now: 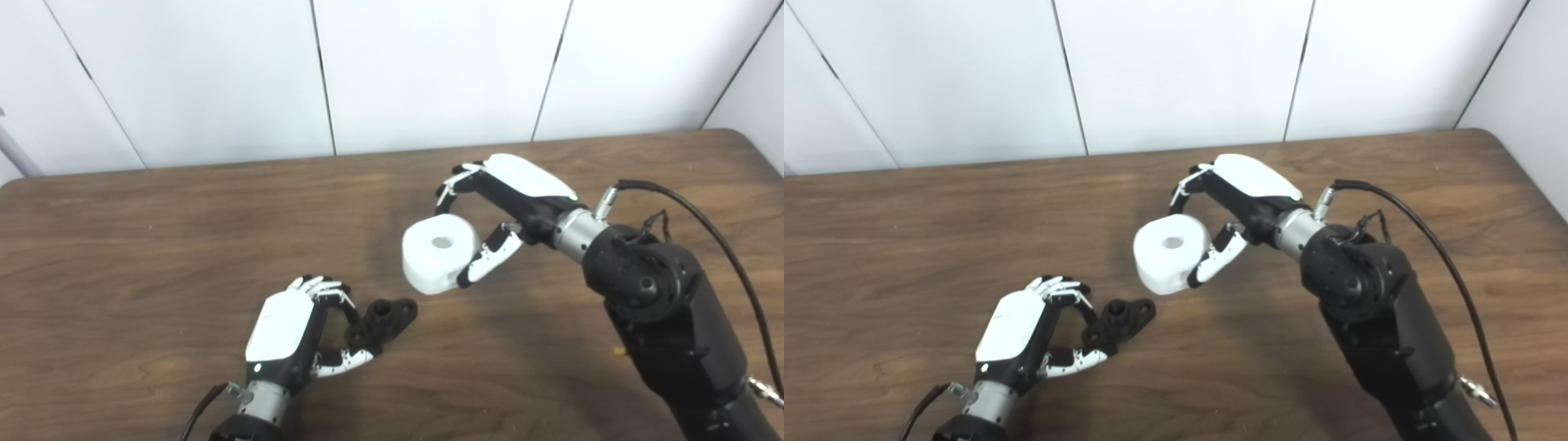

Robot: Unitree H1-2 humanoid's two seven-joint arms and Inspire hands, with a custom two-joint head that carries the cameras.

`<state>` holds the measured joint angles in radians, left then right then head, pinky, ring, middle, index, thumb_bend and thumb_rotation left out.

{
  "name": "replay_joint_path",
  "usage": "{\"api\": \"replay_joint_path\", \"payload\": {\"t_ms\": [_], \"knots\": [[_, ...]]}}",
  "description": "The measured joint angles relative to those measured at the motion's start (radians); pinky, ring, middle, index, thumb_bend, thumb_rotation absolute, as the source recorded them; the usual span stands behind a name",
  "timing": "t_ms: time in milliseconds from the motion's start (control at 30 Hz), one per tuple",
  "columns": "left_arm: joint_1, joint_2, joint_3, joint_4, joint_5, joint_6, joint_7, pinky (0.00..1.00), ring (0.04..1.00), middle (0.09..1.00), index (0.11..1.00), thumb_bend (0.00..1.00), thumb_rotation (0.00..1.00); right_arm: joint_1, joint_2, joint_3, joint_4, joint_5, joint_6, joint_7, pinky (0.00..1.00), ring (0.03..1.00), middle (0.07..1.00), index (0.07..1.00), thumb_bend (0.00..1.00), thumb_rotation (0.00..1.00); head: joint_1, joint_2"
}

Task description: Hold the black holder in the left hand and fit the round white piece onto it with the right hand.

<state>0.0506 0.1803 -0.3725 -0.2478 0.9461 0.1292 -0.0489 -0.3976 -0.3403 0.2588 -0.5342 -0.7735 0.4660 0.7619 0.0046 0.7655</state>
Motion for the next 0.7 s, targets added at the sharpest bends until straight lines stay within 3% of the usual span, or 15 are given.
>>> {"api": "replay_joint_path", "payload": {"t_ms": [433, 700], "knots": [[-0.007, -0.007, -0.016, 0.005, 0.011, 0.014, 0.001, 0.93, 0.865, 0.771, 0.486, 0.52, 0.05, 0.005, 0.073, 0.019, -0.035, -0.021, 0.0, 0.035, 1.0, 0.947, 0.806, 0.481, 0.53, 0.14, 0.032, 0.003], [-0.011, -0.01, -0.02, 0.009, 0.024, 0.015, 0.001, 0.93, 0.862, 0.77, 0.486, 0.52, 0.05, -0.003, 0.079, 0.002, -0.035, -0.02, 0.0, 0.035, 1.0, 0.948, 0.806, 0.481, 0.53, 0.14, 0.038, 0.003]]}}
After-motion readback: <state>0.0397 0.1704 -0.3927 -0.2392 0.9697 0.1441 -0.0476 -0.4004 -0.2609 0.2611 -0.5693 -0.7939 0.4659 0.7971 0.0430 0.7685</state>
